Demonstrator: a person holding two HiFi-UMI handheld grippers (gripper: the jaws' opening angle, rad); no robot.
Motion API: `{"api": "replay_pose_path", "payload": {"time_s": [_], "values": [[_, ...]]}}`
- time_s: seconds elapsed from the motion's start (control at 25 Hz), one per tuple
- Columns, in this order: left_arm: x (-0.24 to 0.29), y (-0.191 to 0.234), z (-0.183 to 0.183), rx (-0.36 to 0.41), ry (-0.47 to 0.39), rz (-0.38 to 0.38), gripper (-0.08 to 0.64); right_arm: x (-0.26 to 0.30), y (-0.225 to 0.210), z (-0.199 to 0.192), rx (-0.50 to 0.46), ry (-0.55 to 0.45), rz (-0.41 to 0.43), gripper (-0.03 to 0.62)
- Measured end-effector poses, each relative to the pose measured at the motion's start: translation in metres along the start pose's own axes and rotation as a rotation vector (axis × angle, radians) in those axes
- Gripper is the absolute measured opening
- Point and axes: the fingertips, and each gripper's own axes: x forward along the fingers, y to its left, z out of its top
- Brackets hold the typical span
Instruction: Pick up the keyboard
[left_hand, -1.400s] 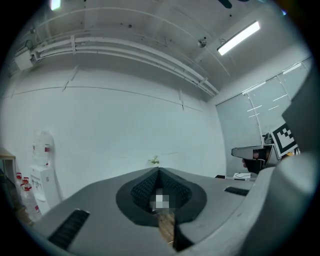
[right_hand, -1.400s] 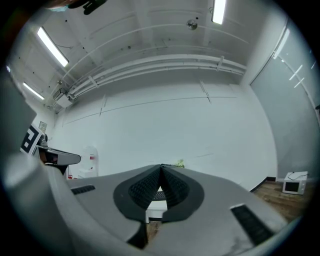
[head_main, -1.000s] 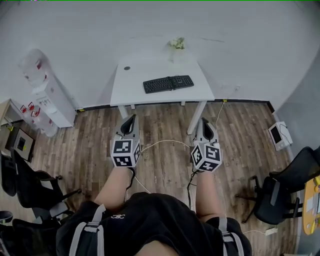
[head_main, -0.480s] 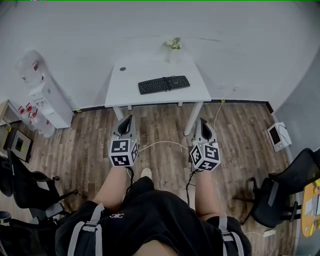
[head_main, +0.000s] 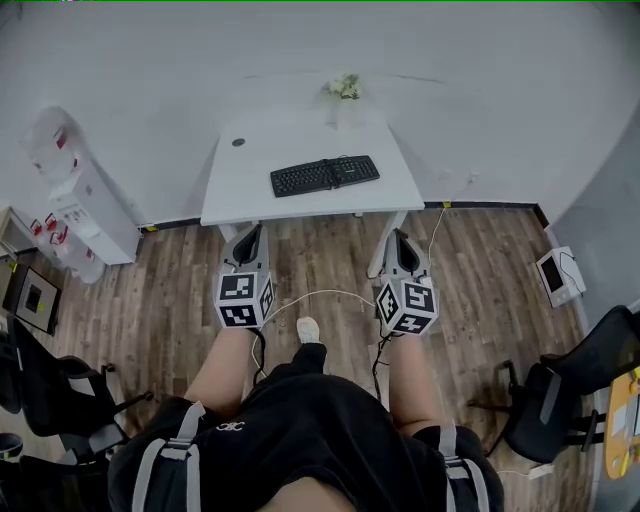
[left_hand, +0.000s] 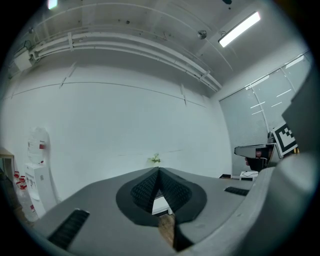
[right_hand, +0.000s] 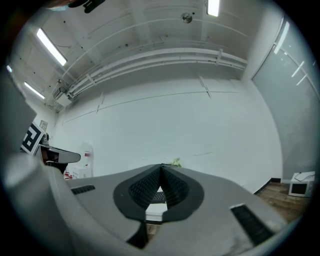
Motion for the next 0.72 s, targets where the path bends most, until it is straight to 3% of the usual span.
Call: {"api": "replay_pose_path", "payload": {"time_s": [0.48, 0.72], "values": [[0.171, 0.035, -0.017, -0.022, 0.017, -0.029, 0.006, 0.159, -0.043, -0.024, -0.035, 0.018, -0.021, 0.002], [0.266, 0.053, -0.009, -0.027, 0.043, -0.049, 0.006, 0.251, -0.075, -0.02, 0.02, 0.027, -0.037, 0.002]]}}
